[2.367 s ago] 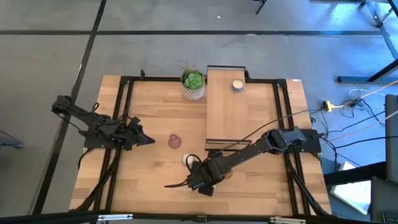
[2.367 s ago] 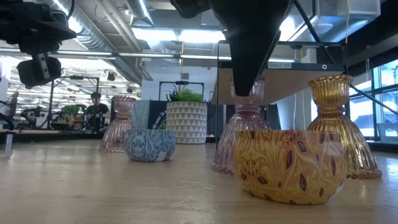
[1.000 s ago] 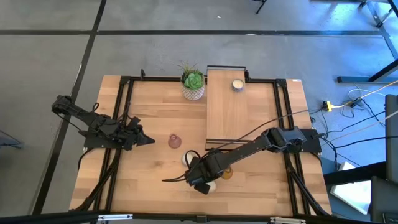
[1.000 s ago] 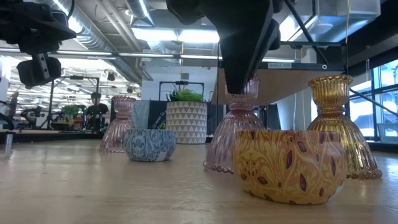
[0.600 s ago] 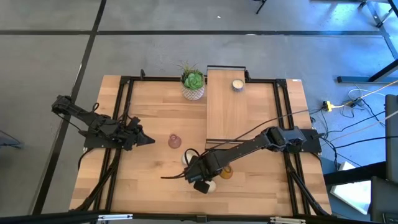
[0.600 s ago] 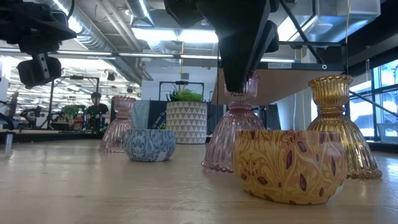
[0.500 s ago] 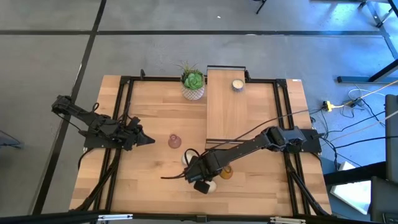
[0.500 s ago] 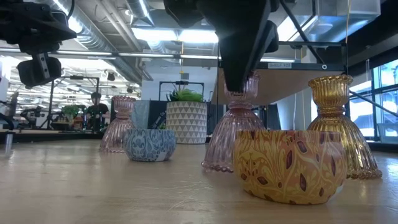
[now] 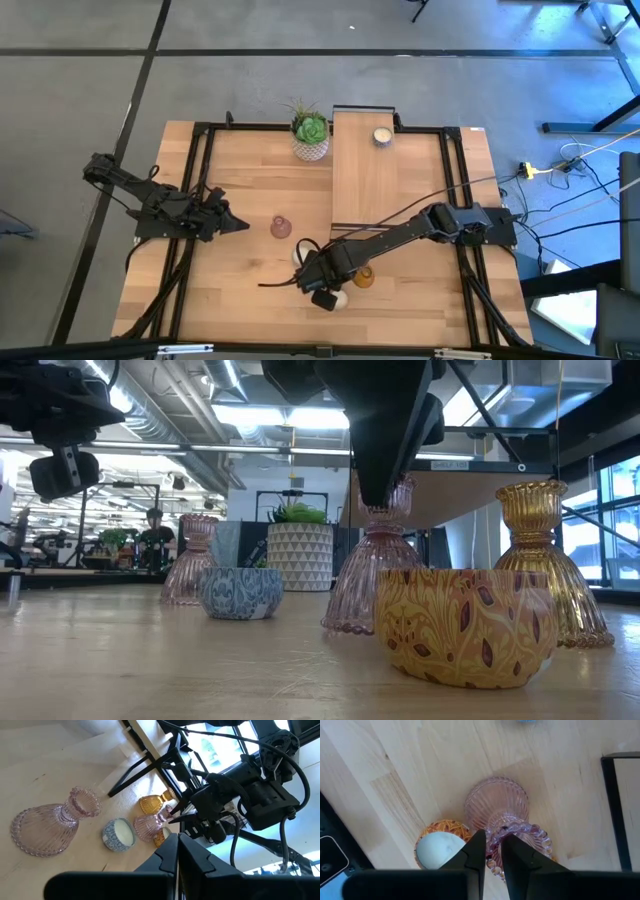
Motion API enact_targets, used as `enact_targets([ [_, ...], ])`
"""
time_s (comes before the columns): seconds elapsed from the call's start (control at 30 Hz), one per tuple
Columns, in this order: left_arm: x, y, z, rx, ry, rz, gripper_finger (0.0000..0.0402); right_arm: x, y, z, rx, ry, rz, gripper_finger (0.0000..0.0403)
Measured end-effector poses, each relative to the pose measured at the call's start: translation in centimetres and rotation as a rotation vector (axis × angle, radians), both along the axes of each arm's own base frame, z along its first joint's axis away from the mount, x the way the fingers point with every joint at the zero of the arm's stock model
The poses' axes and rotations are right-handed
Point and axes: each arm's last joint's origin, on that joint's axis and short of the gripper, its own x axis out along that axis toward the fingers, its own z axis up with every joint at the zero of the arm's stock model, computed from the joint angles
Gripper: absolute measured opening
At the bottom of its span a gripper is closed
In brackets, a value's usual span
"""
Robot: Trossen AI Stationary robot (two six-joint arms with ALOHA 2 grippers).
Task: Pick & Place candle stick holders
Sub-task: Put the bottom pink glass candle holder on the shelf
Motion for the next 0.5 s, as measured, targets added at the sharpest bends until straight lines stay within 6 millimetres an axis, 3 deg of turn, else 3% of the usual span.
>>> enact_targets([
  [0.3, 0.0, 0.0, 0.0, 0.004, -0.001, 0.004, 0.0006, 0.0, 0.0, 0.0, -0.001, 0.003, -0.004, 0.0043],
  [0.5, 0.0, 0.0, 0.0, 0.005, -0.001, 0.004, 0.0006, 0.3, 0.0, 1.1, 0.009, -0.032, -0.006, 0.0039],
])
